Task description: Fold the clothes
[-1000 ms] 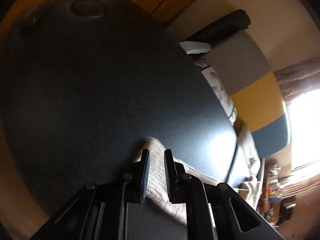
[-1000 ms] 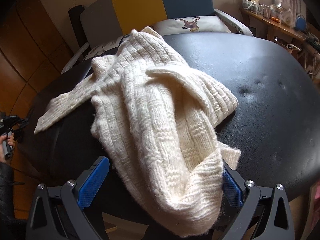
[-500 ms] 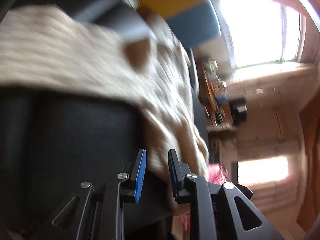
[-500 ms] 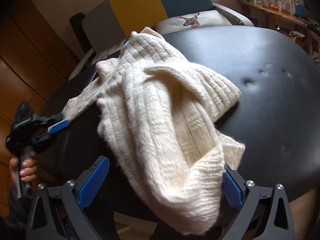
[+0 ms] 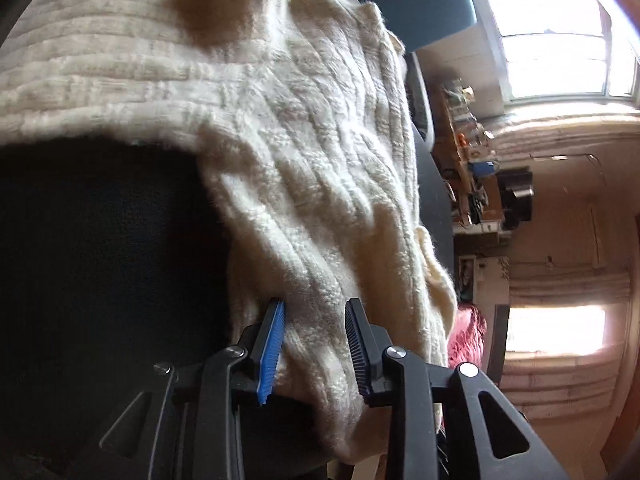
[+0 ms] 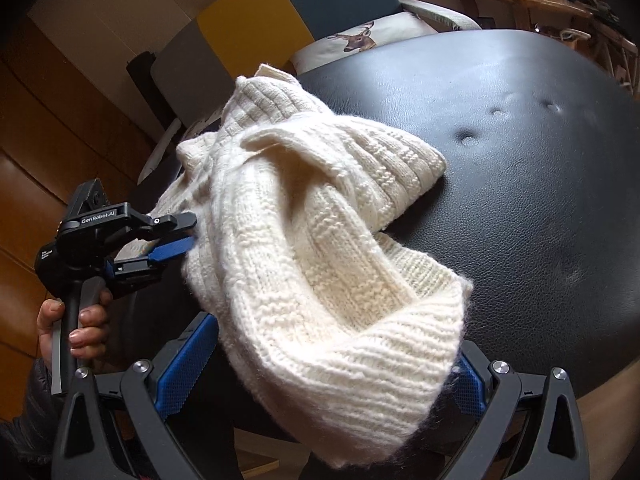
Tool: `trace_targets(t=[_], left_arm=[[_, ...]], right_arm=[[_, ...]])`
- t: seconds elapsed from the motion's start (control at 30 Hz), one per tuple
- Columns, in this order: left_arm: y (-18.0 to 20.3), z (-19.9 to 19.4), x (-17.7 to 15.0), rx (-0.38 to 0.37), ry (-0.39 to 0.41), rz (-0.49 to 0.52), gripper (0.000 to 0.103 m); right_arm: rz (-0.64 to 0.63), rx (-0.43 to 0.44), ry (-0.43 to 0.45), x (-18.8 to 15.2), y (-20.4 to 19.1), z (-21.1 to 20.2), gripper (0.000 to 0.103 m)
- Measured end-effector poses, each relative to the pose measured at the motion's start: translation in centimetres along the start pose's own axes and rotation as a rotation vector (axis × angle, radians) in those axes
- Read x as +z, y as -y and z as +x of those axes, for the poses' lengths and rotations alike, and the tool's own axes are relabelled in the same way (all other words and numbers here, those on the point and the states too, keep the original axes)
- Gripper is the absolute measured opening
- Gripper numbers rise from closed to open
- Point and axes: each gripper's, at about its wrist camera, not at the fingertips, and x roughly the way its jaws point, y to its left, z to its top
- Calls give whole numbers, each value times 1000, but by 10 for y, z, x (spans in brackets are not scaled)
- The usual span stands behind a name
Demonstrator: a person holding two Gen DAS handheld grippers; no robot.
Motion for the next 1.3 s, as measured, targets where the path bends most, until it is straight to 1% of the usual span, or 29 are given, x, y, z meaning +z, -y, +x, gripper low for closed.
trace_targets(t=[0.07, 0.1, 0.2, 0.23, 0.27, 0.37, 0.4, 0.43, 0.53, 0.6, 0.7, 0.77, 0.83, 0.87, 0.97, 1.03, 1.07, 1.17, 1.23, 1.27, 1.3], left_arm=[[-4, -12, -7, -4, 37, -25, 30], [-4, -12, -10, -5, 35, -25, 30], [-6, -5, -13, -15, -11, -17, 31], [-6, 1, -13, -3, -23, -15, 31], [-7, 6, -13, 5, -25, -15, 31], [-11, 12, -10, -21, -10, -37, 30], [-12, 13, -10, -30, -4, -38, 26], [-13, 12, -10, -40, 7, -24, 13], [-12, 3, -11, -74, 37, 0, 8], [-7, -19, -11, -129, 83, 20, 7], [1, -72, -11, -201, 182, 82, 7], [-5, -111, -7, -229, 248, 84, 7], [-22, -153, -3, -202, 333, 76, 7], [-38, -171, -2, -177, 361, 63, 7], [-71, -191, 3, -75, 425, -3, 7], [-95, -190, 5, -5, 433, -54, 7], [-104, -190, 4, 12, 428, -68, 7], [-134, -182, 4, 57, 398, -115, 7], [-149, -174, 8, 62, 390, -152, 8], [-151, -171, 8, 77, 391, -156, 8], [-151, -168, 8, 99, 397, -158, 9]], right_arm=[[7, 15, 5, 0, 4, -1, 103], [13, 22, 3, 2, 6, 1, 103], [33, 26, -16, 1, 11, 9, 103], [35, 26, -21, 0, 12, 11, 103], [35, 26, -23, -1, 11, 12, 103], [33, 26, -29, -6, 10, 13, 103], [32, 26, -29, -6, 11, 13, 103], [32, 27, -29, -6, 11, 13, 103], [30, 16, -31, -5, 11, 13, 103], [27, 8, -34, -5, 10, 12, 103], [9, 7, -17, -2, 6, 4, 103], [-4, 12, 6, 2, 3, -5, 103], [-10, 2, 13, 9, 1, -4, 103], [-13, -3, 16, 13, 0, -3, 103], [-21, -18, 26, 24, -3, -1, 103], [-26, -28, 33, 31, -6, 0, 103], [-30, -35, 34, 35, -7, 1, 103], [-95, -68, -34, 41, -26, 28, 103], [-147, -87, -84, 45, -41, 47, 103], [-176, -104, -99, 45, -48, 57, 103], [-201, -129, -96, 45, -51, 63, 103]])
